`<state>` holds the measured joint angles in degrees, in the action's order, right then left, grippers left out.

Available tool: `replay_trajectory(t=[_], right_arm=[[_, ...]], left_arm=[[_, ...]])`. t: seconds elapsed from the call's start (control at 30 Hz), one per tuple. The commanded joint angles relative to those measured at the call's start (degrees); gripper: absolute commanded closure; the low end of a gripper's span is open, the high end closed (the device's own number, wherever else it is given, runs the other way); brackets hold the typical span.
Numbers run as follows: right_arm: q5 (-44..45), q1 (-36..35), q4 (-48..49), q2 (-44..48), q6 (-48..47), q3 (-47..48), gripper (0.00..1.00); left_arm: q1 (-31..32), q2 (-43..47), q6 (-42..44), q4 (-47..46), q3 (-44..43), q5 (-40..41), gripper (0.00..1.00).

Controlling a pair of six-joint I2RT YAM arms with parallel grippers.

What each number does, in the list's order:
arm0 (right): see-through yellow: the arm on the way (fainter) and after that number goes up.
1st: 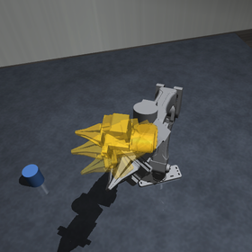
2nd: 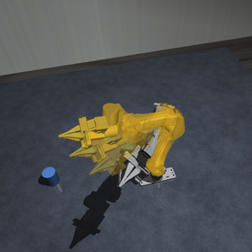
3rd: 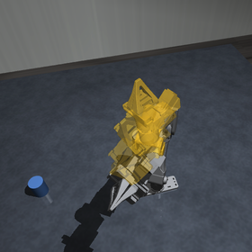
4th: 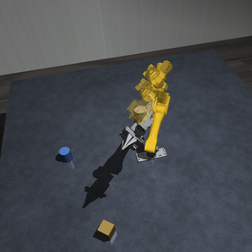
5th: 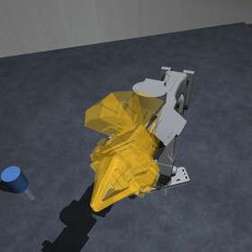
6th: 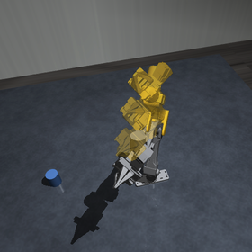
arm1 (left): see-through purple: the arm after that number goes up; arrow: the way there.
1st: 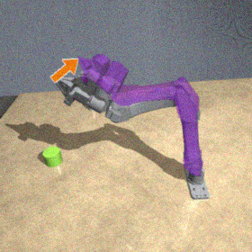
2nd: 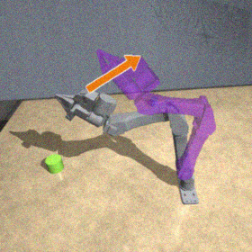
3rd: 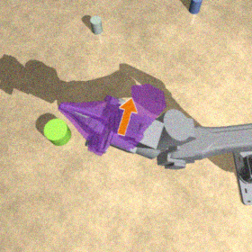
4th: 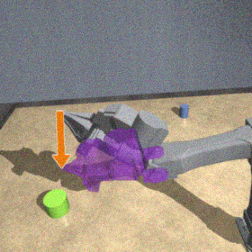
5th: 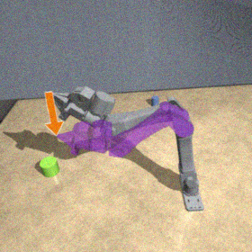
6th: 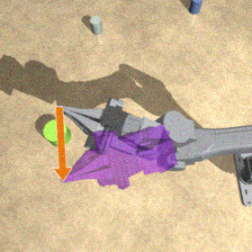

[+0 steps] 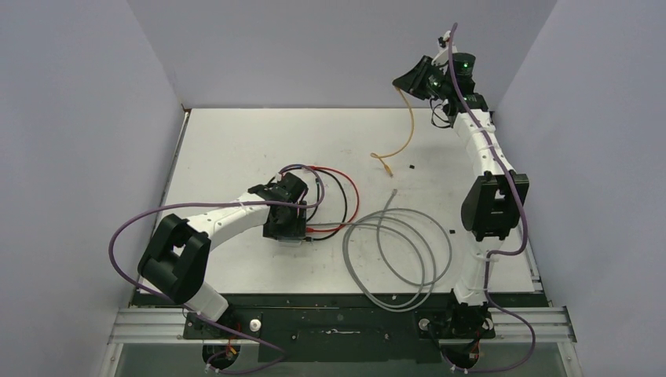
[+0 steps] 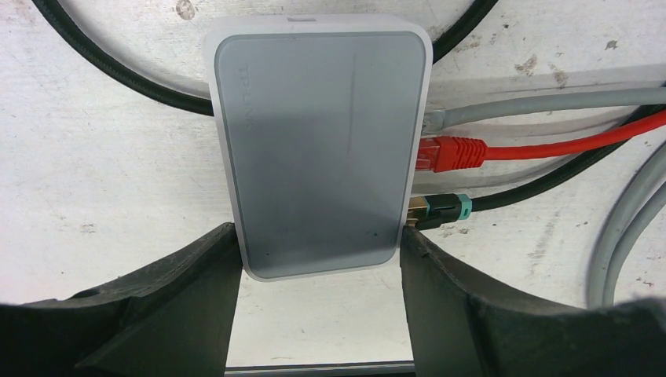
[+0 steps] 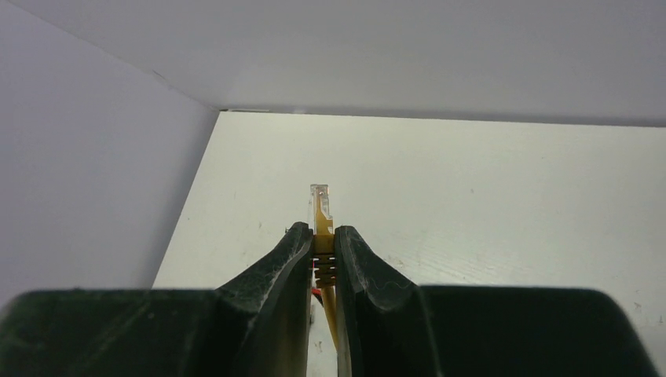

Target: Pull the plug from the switch port

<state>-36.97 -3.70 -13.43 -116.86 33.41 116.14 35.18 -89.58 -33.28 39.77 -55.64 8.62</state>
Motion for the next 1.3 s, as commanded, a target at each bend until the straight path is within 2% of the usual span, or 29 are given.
replay_trajectory(t=[0.0, 0.2, 0.7, 1.1, 1.17, 1.27], right_arm=[[0.1, -0.1, 3.5, -0.8, -2.4, -1.9, 0.95], [2.8, 1.5, 6.3, -5.5, -3.7, -5.2, 0.95], [12.7, 6.6, 7.4, -19.1, -0.1, 6.6, 0.93], [21.3, 8.9, 8.7, -21.0, 0.0, 9.0, 0.85], [21.9, 9.1, 8.8, -21.2, -0.5, 9.6, 0.77], [22.5, 9.2, 8.2, -21.3, -1.2, 10.4, 0.5]], left_arm=[[0.2, 0.9, 0.5, 1.1, -0.9, 1.6, 1.0], [0.2, 0.1, 0.8, 1.4, -1.9, 1.1, 1.0], [0.3, -1.2, 1.1, 2.4, -3.6, 0.9, 1.0], [0.3, -2.8, 1.7, 2.6, -5.5, 0.4, 1.0], [0.3, -3.1, 1.8, 2.4, -5.8, 0.2, 1.0], [0.3, -3.4, 2.0, 2.3, -6.0, 0.0, 1.0]])
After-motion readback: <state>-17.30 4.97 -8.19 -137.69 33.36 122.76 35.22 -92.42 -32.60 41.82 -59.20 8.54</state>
